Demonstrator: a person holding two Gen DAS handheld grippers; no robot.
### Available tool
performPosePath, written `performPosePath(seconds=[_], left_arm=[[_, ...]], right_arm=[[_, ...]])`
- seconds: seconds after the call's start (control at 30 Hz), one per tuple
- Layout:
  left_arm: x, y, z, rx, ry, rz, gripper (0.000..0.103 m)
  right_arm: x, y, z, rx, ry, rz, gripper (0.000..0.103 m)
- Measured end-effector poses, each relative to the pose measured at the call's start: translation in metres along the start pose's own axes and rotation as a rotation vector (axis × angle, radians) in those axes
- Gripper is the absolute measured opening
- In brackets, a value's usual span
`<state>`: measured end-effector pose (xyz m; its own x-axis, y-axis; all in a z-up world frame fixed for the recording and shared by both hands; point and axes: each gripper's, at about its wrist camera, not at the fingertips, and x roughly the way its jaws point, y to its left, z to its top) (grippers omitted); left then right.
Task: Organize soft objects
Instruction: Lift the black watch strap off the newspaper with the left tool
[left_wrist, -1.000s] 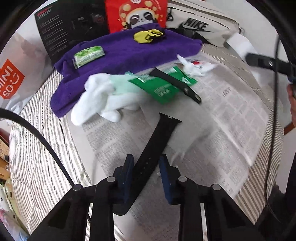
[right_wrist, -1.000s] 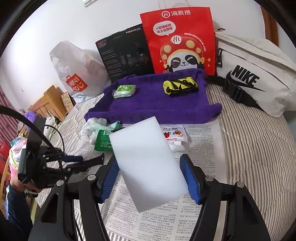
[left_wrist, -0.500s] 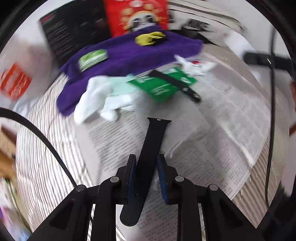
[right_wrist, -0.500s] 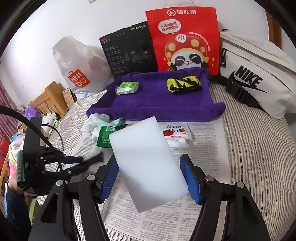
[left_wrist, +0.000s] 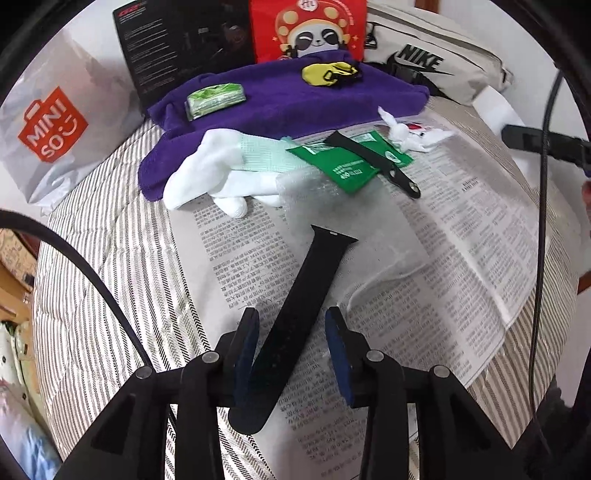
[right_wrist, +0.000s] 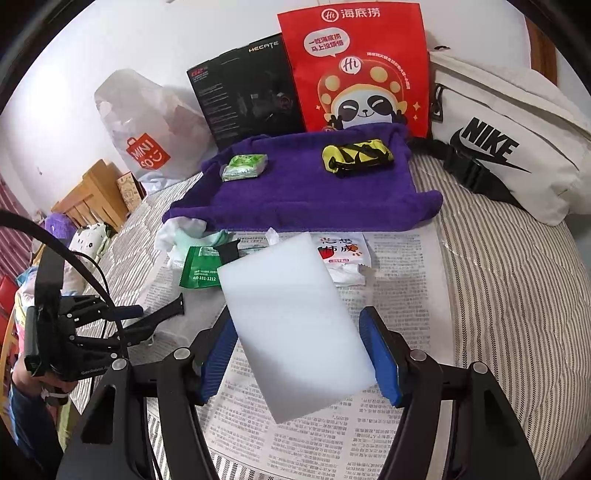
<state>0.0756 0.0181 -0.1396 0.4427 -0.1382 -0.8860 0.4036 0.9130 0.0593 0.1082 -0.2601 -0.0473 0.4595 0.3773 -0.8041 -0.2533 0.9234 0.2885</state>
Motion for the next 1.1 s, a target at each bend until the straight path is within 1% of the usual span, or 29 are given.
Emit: performPosePath(seconds=[0.1, 0.17, 0.2, 0.3, 0.37, 0.4, 0.43, 0.47, 0.53, 0.73, 0.9, 1.0, 1.03, 1.1], left_arm=[[-0.001, -0.003, 0.0, 0.006, -0.003, -0.035, 0.023], [0.0, -0.007, 0.002, 0.022, -0.009, -0.02, 0.023], [0.0, -0.006, 0.004, 0.008, -0.013, -0.02, 0.022], [-0.002, 0.007, 0.01, -0.072, -0.039, -0.027, 0.022], [-0.005, 0.016, 0.011, -0.117, -0.054, -0.051, 0.022], [-0.007, 0.021, 0.011, -0.135, -0.06, -0.056, 0.018], [-0.008, 0.024, 0.012, -0.147, -0.062, -0.056, 0.011], [-0.009, 0.028, 0.011, -0.169, -0.062, -0.064, 0.011], [-0.01, 0.032, 0.009, -0.18, -0.063, -0.087, 0.011], [0.004, 0.031, 0.003, -0.144, -0.021, -0.057, 0.012], [0.011, 0.024, 0.013, -0.101, -0.027, -0.064, 0.015], [0.015, 0.02, 0.019, -0.076, -0.035, -0.054, 0.015], [0.015, 0.018, 0.021, -0.062, -0.034, -0.048, 0.01], [0.014, 0.017, 0.021, -0.06, -0.028, -0.061, 0.007]], right_arm=[[-0.001, 0.001, 0.0, -0.002, -0.002, 0.003, 0.066], [0.0, 0.001, 0.0, 0.001, -0.003, 0.004, 0.066], [0.0, 0.001, 0.0, 0.002, -0.002, 0.004, 0.066], [0.001, 0.004, -0.001, -0.006, 0.003, 0.007, 0.066], [0.0, 0.006, -0.001, -0.013, 0.004, 0.009, 0.066], [-0.001, 0.007, -0.001, -0.016, 0.003, 0.01, 0.066], [-0.002, 0.007, -0.001, -0.017, 0.0, 0.011, 0.066], [-0.003, 0.007, -0.002, -0.017, -0.002, 0.012, 0.066], [-0.003, 0.006, -0.001, -0.015, -0.002, 0.012, 0.066], [-0.001, 0.003, -0.002, -0.006, 0.005, 0.011, 0.066], [0.001, 0.001, -0.003, 0.0, 0.012, 0.013, 0.066], [0.002, 0.002, -0.003, -0.003, 0.015, 0.013, 0.066], [0.002, 0.003, -0.003, -0.006, 0.016, 0.013, 0.066], [0.002, 0.003, -0.004, -0.01, 0.018, 0.01, 0.066]])
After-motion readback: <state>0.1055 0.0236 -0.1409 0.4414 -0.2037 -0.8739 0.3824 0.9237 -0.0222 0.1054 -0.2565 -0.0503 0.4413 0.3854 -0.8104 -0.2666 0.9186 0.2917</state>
